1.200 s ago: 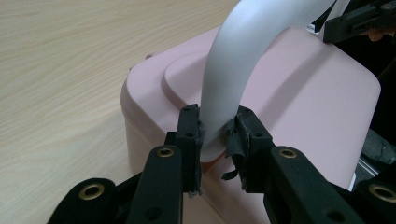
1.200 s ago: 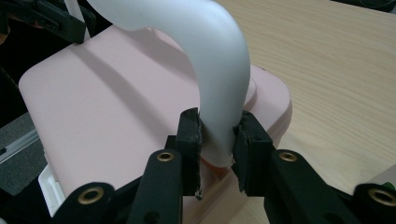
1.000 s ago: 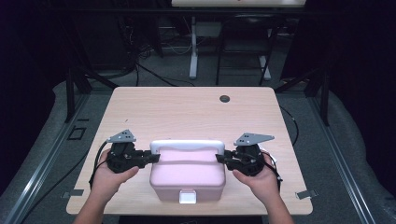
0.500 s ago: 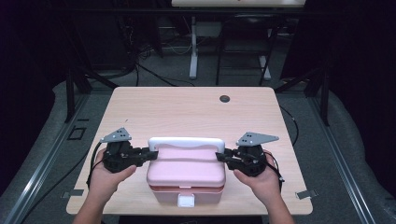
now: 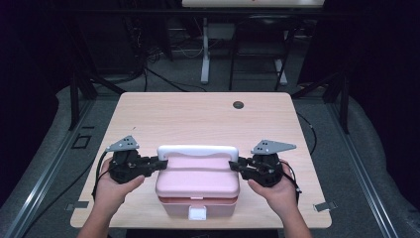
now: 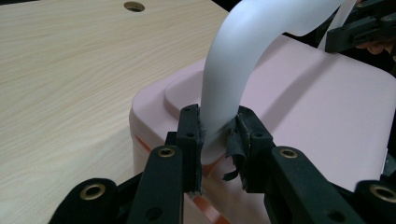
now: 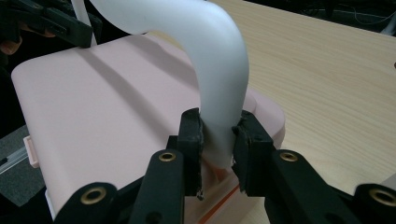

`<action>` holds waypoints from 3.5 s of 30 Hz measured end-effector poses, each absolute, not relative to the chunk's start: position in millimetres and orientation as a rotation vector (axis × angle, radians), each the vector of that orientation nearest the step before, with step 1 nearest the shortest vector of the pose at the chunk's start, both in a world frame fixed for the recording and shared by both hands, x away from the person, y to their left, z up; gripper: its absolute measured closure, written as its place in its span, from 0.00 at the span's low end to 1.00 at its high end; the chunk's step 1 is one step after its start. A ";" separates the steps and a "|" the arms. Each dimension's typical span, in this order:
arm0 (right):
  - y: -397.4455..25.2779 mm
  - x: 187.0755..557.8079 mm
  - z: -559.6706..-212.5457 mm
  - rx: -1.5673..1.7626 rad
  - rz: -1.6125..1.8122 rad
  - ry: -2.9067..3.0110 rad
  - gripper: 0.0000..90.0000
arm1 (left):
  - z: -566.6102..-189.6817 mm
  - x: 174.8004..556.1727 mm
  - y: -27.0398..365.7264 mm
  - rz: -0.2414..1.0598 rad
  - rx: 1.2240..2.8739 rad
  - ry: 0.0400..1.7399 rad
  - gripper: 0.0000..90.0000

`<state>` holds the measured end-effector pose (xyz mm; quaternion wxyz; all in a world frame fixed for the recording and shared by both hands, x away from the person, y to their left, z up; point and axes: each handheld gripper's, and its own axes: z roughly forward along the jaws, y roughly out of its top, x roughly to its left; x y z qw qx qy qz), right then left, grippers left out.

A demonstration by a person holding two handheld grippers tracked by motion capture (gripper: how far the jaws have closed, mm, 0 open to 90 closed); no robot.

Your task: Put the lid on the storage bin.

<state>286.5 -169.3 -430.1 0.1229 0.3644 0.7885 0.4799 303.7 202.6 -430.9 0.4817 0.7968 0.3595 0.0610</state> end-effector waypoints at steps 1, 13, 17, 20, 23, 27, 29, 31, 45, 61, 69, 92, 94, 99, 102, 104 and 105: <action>-169.3 286.5 -430.0 1.064 1.401 2.298 0.82 | -430.8 303.5 202.6 0.151 1.941 0.877 0.82; -170.0 286.6 -428.4 1.059 1.425 2.282 0.82 | -431.7 303.2 204.2 0.152 1.904 0.882 0.82; -170.3 287.6 -427.1 1.059 1.430 2.289 0.82 | -431.3 300.4 206.1 0.159 1.893 0.896 0.79; -171.0 288.3 -426.7 1.057 1.437 2.290 0.82 | -427.4 293.6 213.5 0.186 1.887 0.905 0.77; -172.2 289.2 -426.7 1.060 1.446 2.288 0.82 | -425.0 284.1 222.5 0.201 1.873 0.902 0.76; -172.2 290.4 -425.8 1.066 1.455 2.282 0.82 | -427.0 272.8 229.8 0.205 1.878 0.907 0.79; -172.5 290.9 -424.8 1.069 1.461 2.281 0.82 | -428.9 267.7 232.4 0.205 1.883 0.907 0.82; -172.4 290.9 -424.6 1.068 1.462 2.279 0.82 | -431.2 263.6 234.3 0.206 1.885 0.906 0.83; -172.8 288.8 -422.7 1.067 1.470 2.274 0.82 | -453.4 252.0 234.1 0.159 1.928 0.902 0.99; -172.6 288.1 -423.8 1.064 1.464 2.279 0.82 | -464.9 248.6 202.6 0.109 2.006 0.842 0.99; -172.3 288.2 -424.8 1.069 1.461 2.284 0.82 | -465.7 248.2 195.5 0.110 2.018 0.827 0.99; -190.9 278.3 -414.3 1.126 1.495 2.151 0.82 | -451.9 250.2 192.7 0.148 2.021 0.794 0.99; -193.5 274.7 -411.9 1.122 1.486 2.127 0.83 | -446.8 251.6 192.6 0.162 2.012 0.794 0.99; -198.5 267.4 -413.1 1.130 1.479 2.117 0.86 | -438.4 254.9 193.3 0.171 1.994 0.784 1.00; -200.2 263.8 -416.6 1.141 1.458 2.129 0.89 | -435.7 256.4 193.1 0.168 1.987 0.789 1.00; -200.3 261.0 -421.0 1.147 1.440 2.150 0.90 | -433.4 257.6 192.8 0.175 1.987 0.785 1.00; -199.9 259.4 -424.0 1.148 1.433 2.162 0.90 | -432.1 258.3 192.6 0.178 1.988 0.783 1.00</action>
